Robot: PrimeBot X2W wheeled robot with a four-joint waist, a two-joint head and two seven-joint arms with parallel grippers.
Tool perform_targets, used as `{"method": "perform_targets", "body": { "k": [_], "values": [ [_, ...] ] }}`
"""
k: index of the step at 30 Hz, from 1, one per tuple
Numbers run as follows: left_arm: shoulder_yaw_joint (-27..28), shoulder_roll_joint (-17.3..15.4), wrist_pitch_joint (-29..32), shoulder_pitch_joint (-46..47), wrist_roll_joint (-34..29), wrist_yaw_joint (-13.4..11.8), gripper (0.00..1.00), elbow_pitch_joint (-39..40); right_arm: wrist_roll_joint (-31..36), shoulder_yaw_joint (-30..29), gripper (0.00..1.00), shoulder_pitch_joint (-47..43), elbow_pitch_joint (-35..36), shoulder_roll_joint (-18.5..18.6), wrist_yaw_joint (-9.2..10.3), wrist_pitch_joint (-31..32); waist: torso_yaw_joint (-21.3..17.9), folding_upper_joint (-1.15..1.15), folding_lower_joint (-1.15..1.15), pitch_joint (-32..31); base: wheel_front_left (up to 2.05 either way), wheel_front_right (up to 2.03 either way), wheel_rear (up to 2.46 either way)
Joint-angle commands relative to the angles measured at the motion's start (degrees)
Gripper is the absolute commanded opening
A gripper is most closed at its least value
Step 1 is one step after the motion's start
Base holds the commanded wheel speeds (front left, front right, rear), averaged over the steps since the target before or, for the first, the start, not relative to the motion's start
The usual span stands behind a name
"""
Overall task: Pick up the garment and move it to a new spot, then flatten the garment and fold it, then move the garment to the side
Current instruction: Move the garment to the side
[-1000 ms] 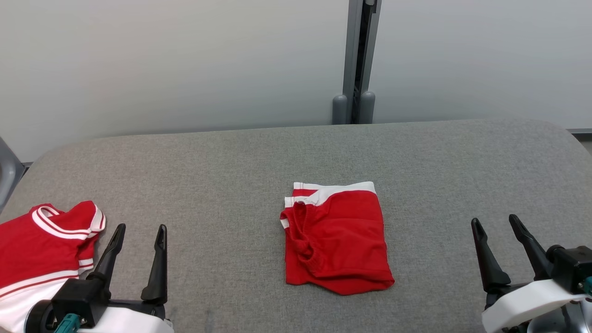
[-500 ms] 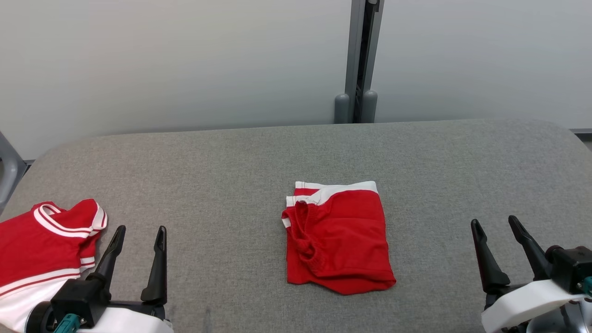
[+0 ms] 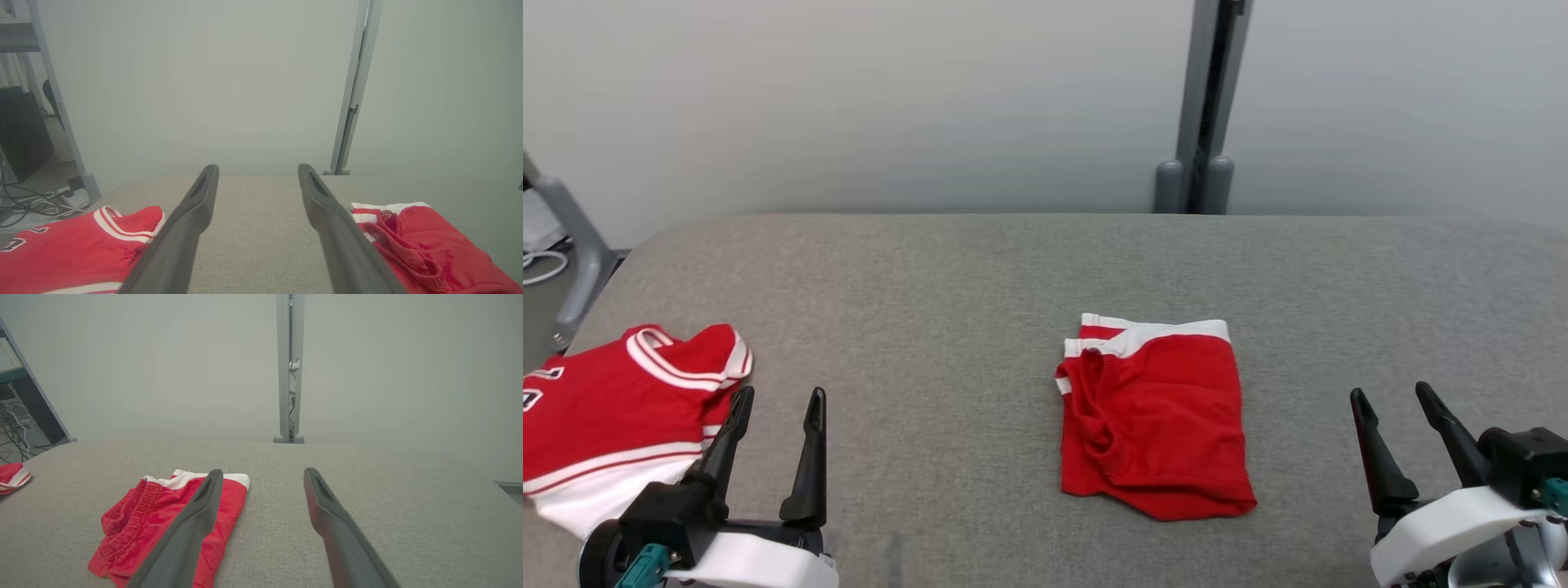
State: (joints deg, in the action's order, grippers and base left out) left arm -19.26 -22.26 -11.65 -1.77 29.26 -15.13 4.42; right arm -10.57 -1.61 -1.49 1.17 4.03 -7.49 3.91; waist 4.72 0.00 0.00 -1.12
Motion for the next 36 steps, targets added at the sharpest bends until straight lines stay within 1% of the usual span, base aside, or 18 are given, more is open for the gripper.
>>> {"method": "perform_targets", "body": {
  "k": [1,4,7,13,14,18,22,23,24,25,31,36],
  "values": [
    [0.2,0.0,-0.3,1.7,0.1,0.4,1.00,-0.1,-0.6,0.3,1.00,1.2,-1.3,0.5,-0.01,0.0,1.6,0.00,0.00,1.3,0.00,0.00,0.00],
    [-0.2,0.2,-0.6,3.0,-0.2,1.1,1.00,0.1,-1.3,1.2,1.00,3.1,-4.3,0.9,-0.01,0.0,3.4,0.00,0.00,3.6,0.00,0.00,0.00],
    [-0.5,0.7,-1.2,4.6,-0.5,1.7,1.00,-0.4,-2.1,2.1,1.00,5.6,-8.9,1.4,-0.01,-0.2,4.8,0.00,0.00,6.0,0.00,0.00,0.00],
    [-1.8,2.8,-2.2,8.9,-1.0,3.6,1.00,-2.5,-3.5,3.5,1.00,9.7,-18.1,1.8,-0.01,-1.6,8.3,0.00,0.00,10.2,0.00,0.00,0.00],
    [-1.8,2.8,-2.2,8.9,-1.0,3.6,1.00,-2.5,-3.5,3.5,1.00,9.7,-18.1,1.8,-0.01,-1.6,8.3,0.00,0.00,10.2,0.00,0.00,0.00],
    [-1.7,4.1,-2.8,10.9,-1.2,4.5,1.00,-4.1,-4.2,4.9,1.00,11.6,-22.8,2.0,-0.01,-2.5,9.5,0.00,0.00,11.7,0.00,0.00,0.00],
    [-1.0,4.7,-3.2,12.0,-1.5,5.3,1.00,-5.3,-5.5,7.0,1.00,13.2,-25.8,2.3,-0.01,-2.3,10.0,0.00,0.00,12.8,0.00,0.00,0.00],
    [-0.7,4.9,-3.2,12.2,-1.6,5.5,1.00,-5.5,-5.8,7.3,0.70,13.6,-26.3,2.4,-0.01,-2.4,10.0,0.00,0.00,13.0,0.00,0.00,0.00],
    [-0.5,5.1,-3.3,12.3,-1.7,5.6,1.00,-5.7,-6.3,7.7,0.36,14.0,-26.9,2.5,-0.01,-2.2,10.0,0.00,0.00,13.2,0.00,0.00,0.00],
    [-0.4,5.3,-3.4,12.3,-1.7,5.7,1.00,-5.9,-6.7,8.2,0.00,14.2,-27.5,2.5,-0.01,-2.0,10.0,0.00,0.00,13.3,0.00,0.00,0.00],
    [0.9,6.0,-3.5,12.7,-2.5,6.4,1.00,-6.6,-8.5,9.7,0.00,15.3,-27.6,3.2,0.00,-2.3,8.7,0.00,0.00,13.3,0.00,0.00,0.00],
    [1.9,5.9,-3.5,12.1,-3.4,6.7,1.00,-5.9,-7.8,11.2,0.00,14.0,-24.9,4.5,0.00,-2.0,5.2,0.00,0.00,13.0,0.00,0.00,0.00]
  ]
}}
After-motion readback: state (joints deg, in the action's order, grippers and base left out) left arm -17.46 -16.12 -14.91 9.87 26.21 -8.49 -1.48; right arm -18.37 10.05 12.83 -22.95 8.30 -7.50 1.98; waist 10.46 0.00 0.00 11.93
